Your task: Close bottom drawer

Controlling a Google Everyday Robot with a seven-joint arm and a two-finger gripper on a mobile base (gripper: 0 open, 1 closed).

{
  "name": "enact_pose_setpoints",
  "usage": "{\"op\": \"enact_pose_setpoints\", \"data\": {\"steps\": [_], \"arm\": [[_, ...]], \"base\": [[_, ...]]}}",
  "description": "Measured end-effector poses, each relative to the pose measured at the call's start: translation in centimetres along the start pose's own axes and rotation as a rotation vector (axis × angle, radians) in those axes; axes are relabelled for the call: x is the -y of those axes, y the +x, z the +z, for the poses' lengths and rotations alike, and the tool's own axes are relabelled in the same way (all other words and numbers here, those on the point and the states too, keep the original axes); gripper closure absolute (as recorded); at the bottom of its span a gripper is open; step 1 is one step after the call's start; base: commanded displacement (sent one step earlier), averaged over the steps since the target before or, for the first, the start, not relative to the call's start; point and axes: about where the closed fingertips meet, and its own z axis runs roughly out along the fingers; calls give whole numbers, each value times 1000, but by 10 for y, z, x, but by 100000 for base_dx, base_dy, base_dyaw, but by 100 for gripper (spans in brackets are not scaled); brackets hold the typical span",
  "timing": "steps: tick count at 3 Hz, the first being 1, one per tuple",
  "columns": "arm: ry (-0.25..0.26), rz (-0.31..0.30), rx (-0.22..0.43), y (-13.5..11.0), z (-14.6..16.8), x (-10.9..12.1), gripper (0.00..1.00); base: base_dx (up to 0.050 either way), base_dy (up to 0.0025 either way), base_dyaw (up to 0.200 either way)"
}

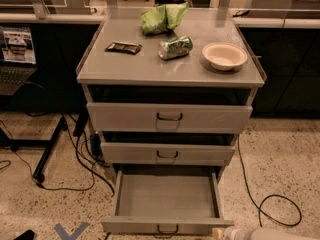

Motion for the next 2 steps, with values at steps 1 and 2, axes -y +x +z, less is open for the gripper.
{"op": "enact_pose_setpoints", "data": {"steps": [1,2], "arm": [[0,-1,-7,2,2,0,100],[9,24,-13,5,7,4,100]], "base": [[0,0,0],[0,0,0]]}}
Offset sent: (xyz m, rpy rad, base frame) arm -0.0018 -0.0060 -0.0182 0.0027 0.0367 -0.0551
